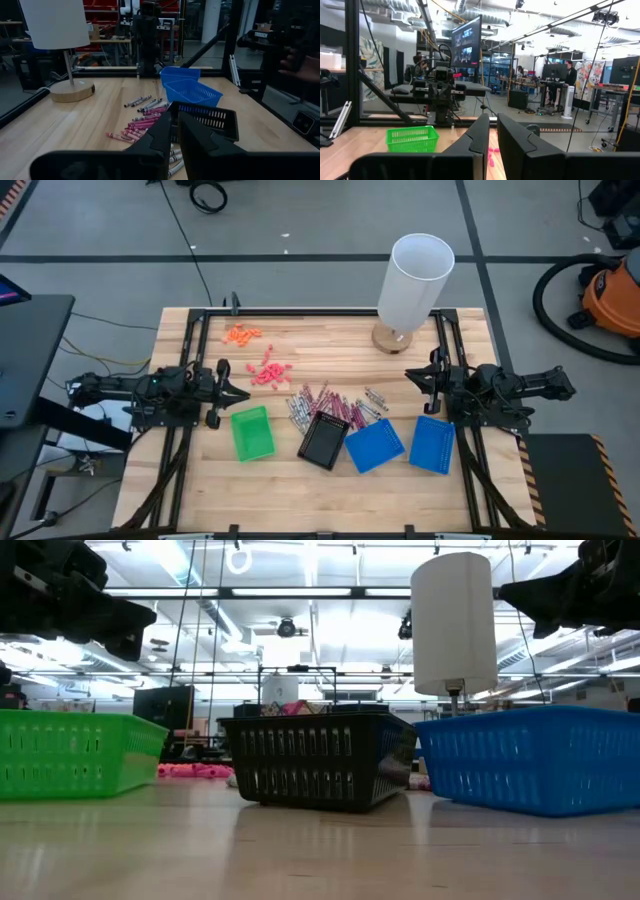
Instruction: Sort crayons
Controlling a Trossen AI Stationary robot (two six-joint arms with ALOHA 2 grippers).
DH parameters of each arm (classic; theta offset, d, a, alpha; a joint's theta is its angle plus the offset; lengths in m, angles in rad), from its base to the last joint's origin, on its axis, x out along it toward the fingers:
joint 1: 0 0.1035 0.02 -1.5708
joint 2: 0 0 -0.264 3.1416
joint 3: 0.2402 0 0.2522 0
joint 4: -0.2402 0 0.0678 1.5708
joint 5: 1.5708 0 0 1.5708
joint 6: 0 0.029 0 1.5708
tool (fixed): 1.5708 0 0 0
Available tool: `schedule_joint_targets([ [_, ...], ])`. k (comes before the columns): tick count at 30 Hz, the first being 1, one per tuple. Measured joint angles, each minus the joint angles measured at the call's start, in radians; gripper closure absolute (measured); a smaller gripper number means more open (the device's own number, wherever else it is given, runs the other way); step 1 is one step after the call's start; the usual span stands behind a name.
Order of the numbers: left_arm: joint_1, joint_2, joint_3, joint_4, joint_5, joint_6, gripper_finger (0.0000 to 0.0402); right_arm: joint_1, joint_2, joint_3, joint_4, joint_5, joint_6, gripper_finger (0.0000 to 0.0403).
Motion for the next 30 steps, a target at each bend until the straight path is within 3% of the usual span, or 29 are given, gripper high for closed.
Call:
schedule_joint_targets([
  [18,0.001,0.0,0.0,0.306,-0.012,0.003,0.0358,0.0,0.0,0.0,0.365,0.07,-0.13,0.0357],
  [26,0.003,0.036,0.0,0.401,-0.236,0.004,0.0358,-0.011,0.064,0.0,0.376,0.149,0.004,0.0357],
  [30,0.004,0.114,0.0,0.469,-0.3,0.008,0.0358,-0.042,0.138,0.0,0.471,0.106,0.001,0.0357],
])
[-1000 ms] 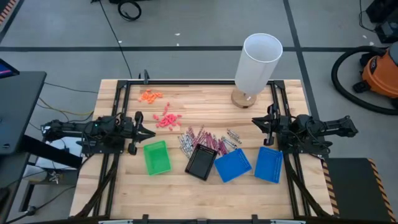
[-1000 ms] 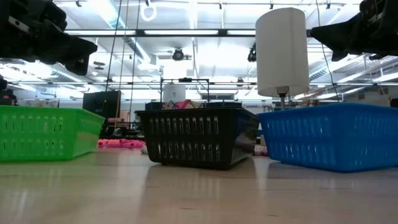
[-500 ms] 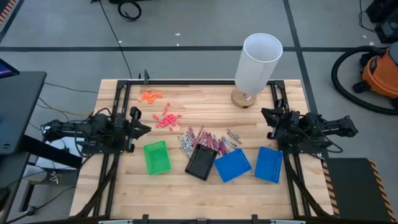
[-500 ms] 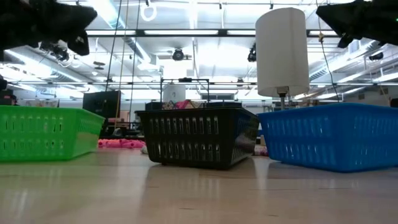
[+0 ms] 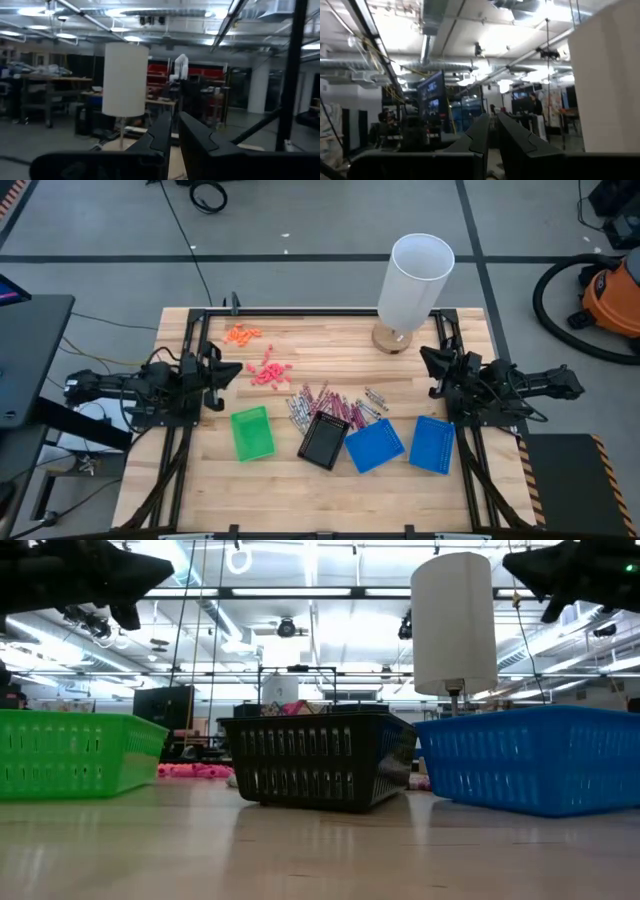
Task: Sort crayons
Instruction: Put the black crayon into the right blue bin
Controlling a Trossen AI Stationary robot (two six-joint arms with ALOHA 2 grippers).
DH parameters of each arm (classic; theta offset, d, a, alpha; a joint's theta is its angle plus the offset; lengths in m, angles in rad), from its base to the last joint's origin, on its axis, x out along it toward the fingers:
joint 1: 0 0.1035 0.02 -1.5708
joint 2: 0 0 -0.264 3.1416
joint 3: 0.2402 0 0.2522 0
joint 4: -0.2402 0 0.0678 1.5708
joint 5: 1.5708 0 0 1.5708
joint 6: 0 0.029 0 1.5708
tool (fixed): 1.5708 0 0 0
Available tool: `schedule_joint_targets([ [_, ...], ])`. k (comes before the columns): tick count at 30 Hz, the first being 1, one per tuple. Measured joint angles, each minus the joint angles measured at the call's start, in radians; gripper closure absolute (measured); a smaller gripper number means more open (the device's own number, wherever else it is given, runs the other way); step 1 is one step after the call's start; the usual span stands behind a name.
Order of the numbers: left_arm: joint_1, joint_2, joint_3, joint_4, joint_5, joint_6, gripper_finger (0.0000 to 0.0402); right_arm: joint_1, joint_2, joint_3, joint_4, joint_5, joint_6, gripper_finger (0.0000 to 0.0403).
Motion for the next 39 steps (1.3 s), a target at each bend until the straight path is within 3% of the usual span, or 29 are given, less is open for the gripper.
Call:
schedule_joint_targets([
  [3,0.0,0.071,0.0,0.074,-0.019,0.019,0.0358,-0.023,0.062,0.002,0.098,-0.048,0.012,0.0357],
  [7,0.0,0.152,0.002,0.155,-0.021,0.026,0.0358,-0.05,0.166,0.047,0.06,-0.046,0.026,0.0357],
  [20,0.017,0.361,0.179,0.016,-0.021,0.045,0.0358,-0.11,0.654,0.307,-0.025,-0.046,0.052,0.0361],
  [27,0.058,0.474,0.197,0.02,-0.02,0.031,0.0355,-0.127,0.854,0.463,-0.11,-0.073,0.053,0.0359],
  [39,0.096,0.503,0.198,-0.016,-0.026,-0.046,0.0265,-0.153,1.082,0.702,-0.31,-0.136,0.047,0.0334],
])
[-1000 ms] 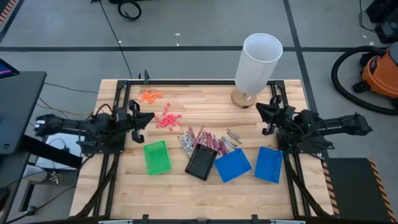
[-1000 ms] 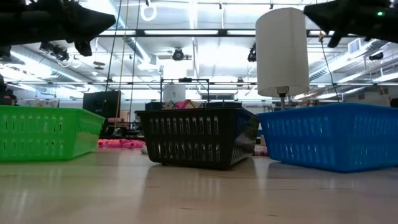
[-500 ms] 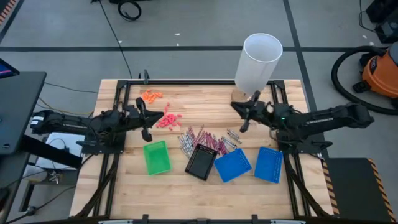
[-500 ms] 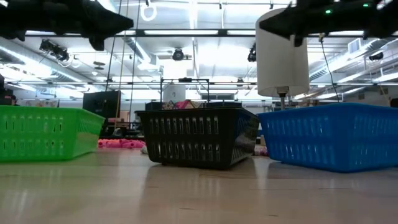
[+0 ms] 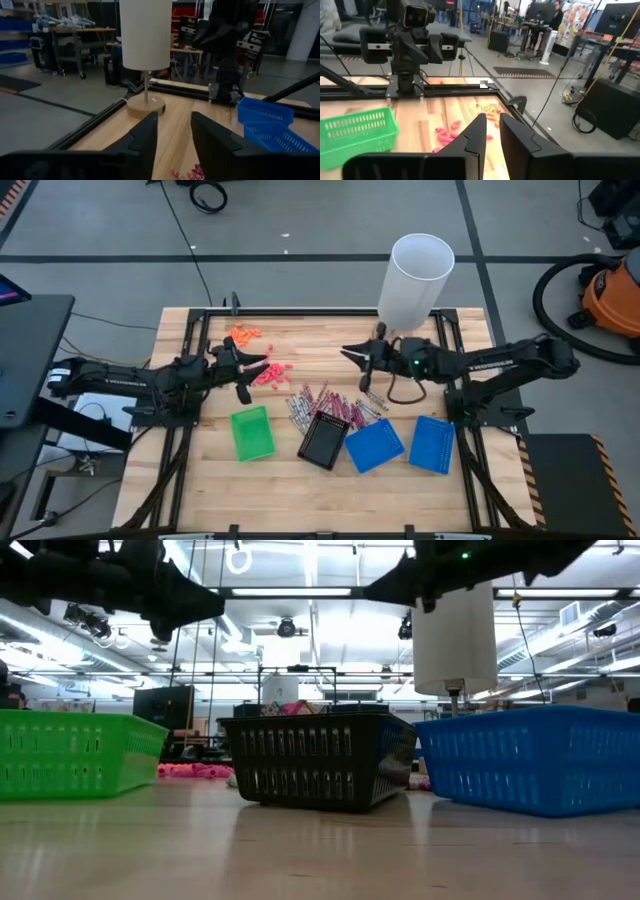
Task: Sort crayons
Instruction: Put the black crayon into the right blue bin
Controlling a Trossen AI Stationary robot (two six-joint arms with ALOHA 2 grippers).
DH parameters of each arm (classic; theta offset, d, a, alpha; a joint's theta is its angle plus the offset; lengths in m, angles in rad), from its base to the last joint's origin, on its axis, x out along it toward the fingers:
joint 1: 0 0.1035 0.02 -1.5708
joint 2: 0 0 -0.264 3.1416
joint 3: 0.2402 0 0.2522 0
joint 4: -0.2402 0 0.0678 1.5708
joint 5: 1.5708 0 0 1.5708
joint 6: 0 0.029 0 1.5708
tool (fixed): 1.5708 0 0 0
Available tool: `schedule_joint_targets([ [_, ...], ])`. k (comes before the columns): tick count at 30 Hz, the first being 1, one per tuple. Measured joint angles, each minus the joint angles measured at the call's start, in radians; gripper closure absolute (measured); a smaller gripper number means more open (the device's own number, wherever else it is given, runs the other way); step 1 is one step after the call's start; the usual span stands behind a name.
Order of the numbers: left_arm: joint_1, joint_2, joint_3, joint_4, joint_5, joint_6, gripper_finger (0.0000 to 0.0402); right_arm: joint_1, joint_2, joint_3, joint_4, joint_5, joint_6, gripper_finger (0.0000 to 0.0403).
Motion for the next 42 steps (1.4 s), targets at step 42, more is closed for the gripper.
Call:
schedule_joint_targets([
  [42,0.032,0.293,0.313,-0.446,-0.069,-0.056,0.0253,-0.121,0.453,0.39,-1.155,-0.275,0.347,0.0267],
])
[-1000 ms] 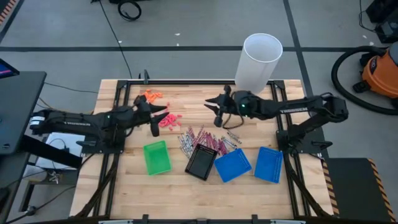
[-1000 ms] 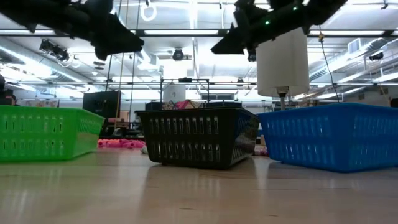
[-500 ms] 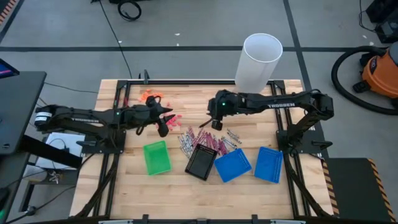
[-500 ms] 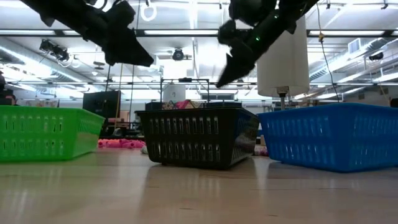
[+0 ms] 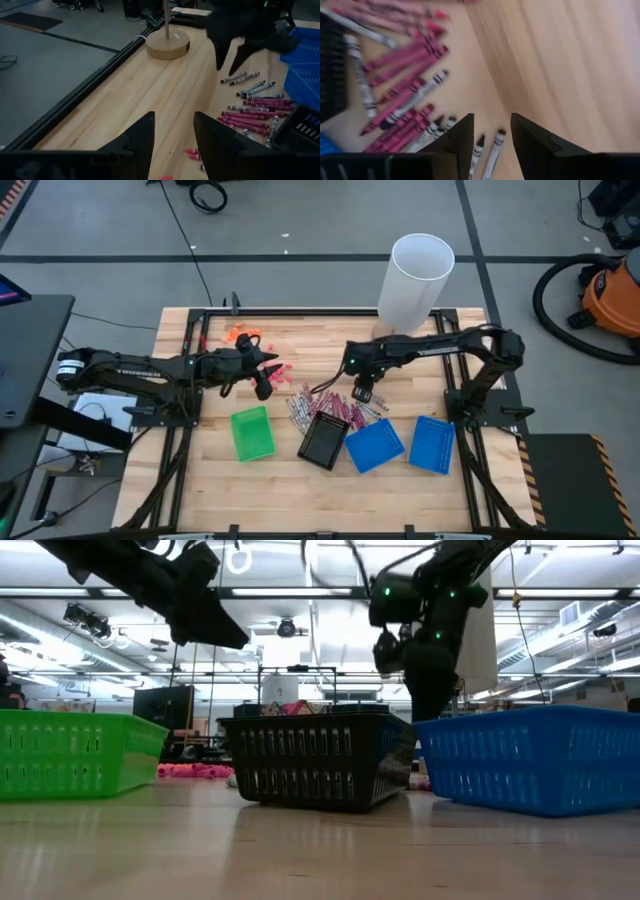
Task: Sort crayons
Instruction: Put the black crayon into the right blue bin
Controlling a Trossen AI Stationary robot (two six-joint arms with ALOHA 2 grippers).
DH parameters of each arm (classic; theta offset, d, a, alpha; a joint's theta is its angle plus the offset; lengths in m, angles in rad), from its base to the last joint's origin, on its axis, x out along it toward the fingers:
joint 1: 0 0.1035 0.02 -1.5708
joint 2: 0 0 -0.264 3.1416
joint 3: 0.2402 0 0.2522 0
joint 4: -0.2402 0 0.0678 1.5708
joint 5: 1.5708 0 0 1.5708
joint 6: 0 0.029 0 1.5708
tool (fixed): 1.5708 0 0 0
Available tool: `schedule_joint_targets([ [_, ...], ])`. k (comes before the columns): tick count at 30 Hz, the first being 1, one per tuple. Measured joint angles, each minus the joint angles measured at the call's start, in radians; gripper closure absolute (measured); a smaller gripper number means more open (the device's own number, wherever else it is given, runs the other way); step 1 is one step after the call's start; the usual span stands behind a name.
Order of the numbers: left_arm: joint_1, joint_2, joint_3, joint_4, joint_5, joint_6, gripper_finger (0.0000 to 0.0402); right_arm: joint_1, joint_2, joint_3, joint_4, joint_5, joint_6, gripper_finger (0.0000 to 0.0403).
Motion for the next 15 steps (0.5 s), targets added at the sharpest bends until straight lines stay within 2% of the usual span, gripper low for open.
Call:
schedule_joint_targets([
  [5,0.006,0.0,0.0,0.05,-0.002,0.042,0.0253,0.003,0.067,0.0,-0.063,0.003,0.091,0.0277],
  [15,0.006,0.0,0.0,0.074,-0.002,0.061,0.0253,-0.01,0.1,-0.001,-0.061,0.024,0.106,0.0279],
])
